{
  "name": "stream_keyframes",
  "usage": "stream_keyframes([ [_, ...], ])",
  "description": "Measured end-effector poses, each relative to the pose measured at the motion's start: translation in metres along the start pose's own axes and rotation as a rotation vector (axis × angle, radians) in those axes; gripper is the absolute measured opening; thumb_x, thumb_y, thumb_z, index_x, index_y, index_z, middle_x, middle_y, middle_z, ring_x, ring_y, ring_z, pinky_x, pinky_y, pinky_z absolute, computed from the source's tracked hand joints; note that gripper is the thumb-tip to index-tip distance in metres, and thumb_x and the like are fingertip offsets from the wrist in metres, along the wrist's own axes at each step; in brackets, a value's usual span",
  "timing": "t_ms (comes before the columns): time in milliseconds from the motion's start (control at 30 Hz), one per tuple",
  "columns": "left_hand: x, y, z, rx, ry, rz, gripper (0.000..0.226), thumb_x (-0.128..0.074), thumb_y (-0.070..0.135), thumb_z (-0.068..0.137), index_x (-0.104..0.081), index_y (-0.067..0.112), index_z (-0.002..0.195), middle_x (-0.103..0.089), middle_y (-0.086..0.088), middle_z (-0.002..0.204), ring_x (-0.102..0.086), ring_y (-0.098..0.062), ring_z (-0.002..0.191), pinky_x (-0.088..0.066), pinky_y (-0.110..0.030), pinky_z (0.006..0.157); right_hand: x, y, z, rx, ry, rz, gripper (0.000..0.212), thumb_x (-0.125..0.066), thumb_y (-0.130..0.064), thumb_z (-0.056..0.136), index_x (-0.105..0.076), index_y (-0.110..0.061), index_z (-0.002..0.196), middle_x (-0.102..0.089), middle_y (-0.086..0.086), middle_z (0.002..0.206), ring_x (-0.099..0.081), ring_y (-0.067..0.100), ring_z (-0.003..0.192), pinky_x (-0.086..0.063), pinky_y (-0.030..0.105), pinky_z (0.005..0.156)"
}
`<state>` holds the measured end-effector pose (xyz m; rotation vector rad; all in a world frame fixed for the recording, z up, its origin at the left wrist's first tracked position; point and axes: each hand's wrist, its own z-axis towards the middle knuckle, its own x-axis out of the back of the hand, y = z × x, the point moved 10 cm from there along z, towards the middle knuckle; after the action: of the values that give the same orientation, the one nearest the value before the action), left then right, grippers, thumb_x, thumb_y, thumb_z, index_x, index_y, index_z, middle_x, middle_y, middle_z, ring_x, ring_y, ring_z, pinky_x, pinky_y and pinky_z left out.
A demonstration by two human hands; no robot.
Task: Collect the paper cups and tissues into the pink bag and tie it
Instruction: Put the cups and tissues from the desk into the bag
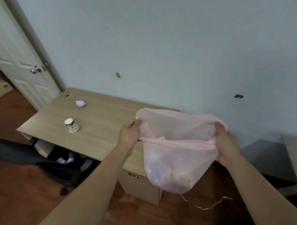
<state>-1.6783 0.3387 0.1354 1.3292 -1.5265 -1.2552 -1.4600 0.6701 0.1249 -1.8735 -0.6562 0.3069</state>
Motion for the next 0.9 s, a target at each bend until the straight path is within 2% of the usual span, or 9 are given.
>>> stream_keyframes([
  [133, 0.072, -0.009, 0.02, 0.04, 0.066, 0.019, 0.037, -0.07, 0.033, 0.105, -0.071, 0.021, 0.07, -0.067, -0.002, 0.067, -0.063, -0.021, 0.065, -0.054, -0.027, 0.05, -0.074, 0.015, -0.01, -0.009, -0.078, -0.054, 0.036, -0.062, -0.053, 0.1, -0.08, -0.022, 0.101, -0.085, -0.001, 0.091, -0.08, 0.026, 0.085, -0.063, 0.035, 0.068],
  [267, 0.119, -0.015, 0.041, 0.059, 0.098, 0.034, 0.043, -0.073, 0.043, 0.101, -0.076, 0.002, 0.09, -0.069, -0.007, 0.079, -0.062, -0.02, 0.072, -0.051, -0.031, 0.058, -0.135, 0.013, -0.005, 0.024, -0.154, -0.135, 0.038, -0.059, -0.052, 0.106, -0.08, -0.023, 0.12, -0.082, 0.005, 0.112, -0.079, 0.032, 0.102, -0.066, 0.053, 0.094],
  [333, 0.139, -0.016, 0.054, 0.072, 0.116, 0.037, 0.044, -0.074, 0.045, 0.1, -0.08, 0.001, 0.098, -0.072, -0.006, 0.082, -0.064, -0.02, 0.073, -0.052, -0.032, 0.061, -0.167, 0.008, 0.003, 0.044, -0.179, -0.177, 0.035, -0.057, -0.05, 0.108, -0.08, -0.024, 0.116, -0.082, 0.004, 0.109, -0.079, 0.029, 0.098, -0.066, 0.046, 0.085],
  [400, 0.156, -0.013, 0.07, 0.082, 0.122, 0.056, 0.038, -0.076, 0.046, 0.099, -0.084, 0.009, 0.097, -0.073, -0.004, 0.082, -0.064, -0.019, 0.072, -0.052, -0.033, 0.064, -0.198, 0.003, 0.012, 0.066, -0.201, -0.209, 0.032, -0.057, -0.045, 0.108, -0.08, -0.023, 0.103, -0.082, 0.003, 0.102, -0.078, 0.024, 0.089, -0.06, 0.035, 0.071],
  [467, 0.17, -0.006, 0.084, 0.098, 0.123, 0.077, 0.034, -0.077, 0.047, 0.099, -0.087, 0.015, 0.102, -0.078, -0.003, 0.085, -0.067, -0.016, 0.071, -0.055, -0.032, 0.064, -0.23, -0.001, 0.026, 0.094, -0.219, -0.246, 0.032, -0.056, -0.04, 0.107, -0.078, -0.02, 0.094, -0.081, 0.006, 0.098, -0.074, 0.023, 0.082, -0.054, 0.032, 0.066],
  [567, 0.189, 0.005, 0.104, 0.112, 0.118, 0.083, 0.033, -0.077, 0.049, 0.099, -0.087, 0.018, 0.106, -0.083, -0.007, 0.094, -0.072, -0.016, 0.077, -0.058, -0.03, 0.065, -0.282, -0.012, 0.042, 0.138, -0.262, -0.297, 0.032, -0.056, -0.034, 0.107, -0.074, -0.015, 0.09, -0.079, 0.013, 0.097, -0.074, 0.03, 0.085, -0.053, 0.036, 0.071],
  [667, 0.211, 0.018, 0.125, 0.124, 0.133, 0.079, 0.04, -0.079, 0.051, 0.097, -0.085, 0.014, 0.11, -0.083, -0.01, 0.1, -0.072, -0.021, 0.082, -0.059, -0.035, 0.074, -0.334, -0.028, 0.057, 0.2, -0.304, -0.433, 0.037, -0.054, -0.034, 0.11, -0.069, -0.013, 0.084, -0.074, 0.016, 0.094, -0.07, 0.032, 0.083, -0.05, 0.04, 0.077],
  [800, 0.235, 0.024, 0.16, 0.169, 0.136, 0.127, 0.032, -0.078, 0.057, 0.095, -0.086, 0.032, 0.113, -0.083, 0.007, 0.101, -0.072, -0.015, 0.078, -0.064, -0.031, 0.073, -0.401, -0.037, 0.074, 0.325, -0.424, -0.641, 0.035, -0.051, -0.029, 0.112, -0.071, -0.005, 0.096, -0.074, 0.019, 0.098, -0.07, 0.037, 0.095, -0.051, 0.041, 0.08],
  [900, 0.247, 0.015, 0.178, 0.206, 0.146, 0.118, 0.028, -0.076, 0.054, 0.098, -0.085, 0.035, 0.117, -0.084, 0.009, 0.106, -0.077, -0.012, 0.08, -0.064, -0.03, 0.069, -0.435, -0.027, 0.079, 0.345, -0.49, -0.76, 0.025, -0.054, -0.019, 0.109, -0.071, -0.001, 0.108, -0.075, 0.023, 0.112, -0.069, 0.04, 0.106, -0.049, 0.041, 0.083],
])
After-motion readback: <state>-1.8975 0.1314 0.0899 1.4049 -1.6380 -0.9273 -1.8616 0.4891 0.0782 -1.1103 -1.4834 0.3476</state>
